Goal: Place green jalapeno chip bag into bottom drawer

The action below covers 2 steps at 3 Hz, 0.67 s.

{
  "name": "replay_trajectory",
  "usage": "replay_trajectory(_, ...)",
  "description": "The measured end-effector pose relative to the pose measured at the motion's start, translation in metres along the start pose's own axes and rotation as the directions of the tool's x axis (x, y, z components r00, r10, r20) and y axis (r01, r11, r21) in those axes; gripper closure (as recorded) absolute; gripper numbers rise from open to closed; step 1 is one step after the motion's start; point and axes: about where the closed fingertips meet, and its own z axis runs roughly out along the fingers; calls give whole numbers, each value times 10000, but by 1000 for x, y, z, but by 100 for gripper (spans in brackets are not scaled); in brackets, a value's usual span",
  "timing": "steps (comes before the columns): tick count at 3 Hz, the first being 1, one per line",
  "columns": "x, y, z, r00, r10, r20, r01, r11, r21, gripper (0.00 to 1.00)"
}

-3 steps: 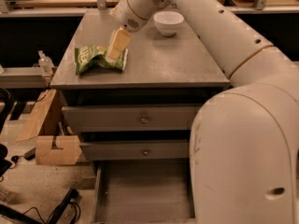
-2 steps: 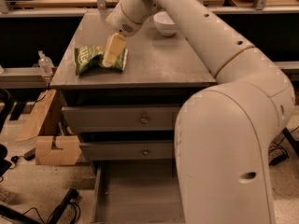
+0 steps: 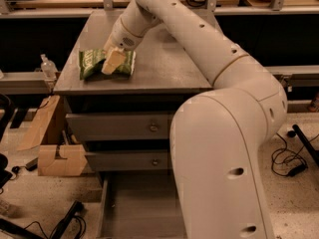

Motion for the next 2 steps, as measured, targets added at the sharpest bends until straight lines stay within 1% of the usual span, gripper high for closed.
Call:
replay_trajectory(1,-4,6,17,10000,46,0,-46,9988,-478,64)
replay_trajectory(2,-3,7,21,10000,45,-4,-45,9986,-522,88)
